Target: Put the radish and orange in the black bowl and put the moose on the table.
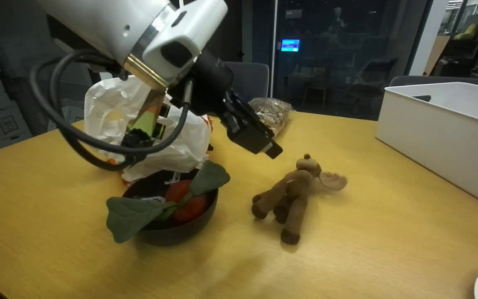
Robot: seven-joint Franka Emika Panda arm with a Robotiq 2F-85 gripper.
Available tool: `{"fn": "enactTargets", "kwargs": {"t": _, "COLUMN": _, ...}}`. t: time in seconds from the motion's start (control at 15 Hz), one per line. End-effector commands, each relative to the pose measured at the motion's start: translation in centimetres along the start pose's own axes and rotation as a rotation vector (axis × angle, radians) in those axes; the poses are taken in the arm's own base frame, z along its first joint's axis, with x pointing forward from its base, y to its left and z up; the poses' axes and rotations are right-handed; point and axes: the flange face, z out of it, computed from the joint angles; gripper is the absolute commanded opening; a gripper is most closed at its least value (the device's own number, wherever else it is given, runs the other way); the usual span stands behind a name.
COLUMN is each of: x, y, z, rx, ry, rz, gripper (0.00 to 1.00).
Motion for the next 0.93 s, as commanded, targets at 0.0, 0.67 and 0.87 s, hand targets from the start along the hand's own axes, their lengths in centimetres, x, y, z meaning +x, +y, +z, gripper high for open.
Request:
{"fn": "enactTargets", "kwargs": {"t": 0.0, "x": -0.3, "y": -1.9, "z": 0.9, "rx": -0.062, "ry": 0.005, "rz": 0.015, "gripper": 0.80}}
{"fn": "enactTargets", "kwargs": {"t": 0.67, "x": -2.1, "y": -8.7, "z": -11.4, "rx": 0.227, "ry": 0.108, "rz": -0.298, "gripper": 1.00}}
{"fn": "enactTargets", "kwargs": {"t": 0.87, "x": -4.7, "y": -13.3, "z": -12.8, "rx": 0.346, "ry": 0.086, "rz": -0.433, "gripper": 1.00}}
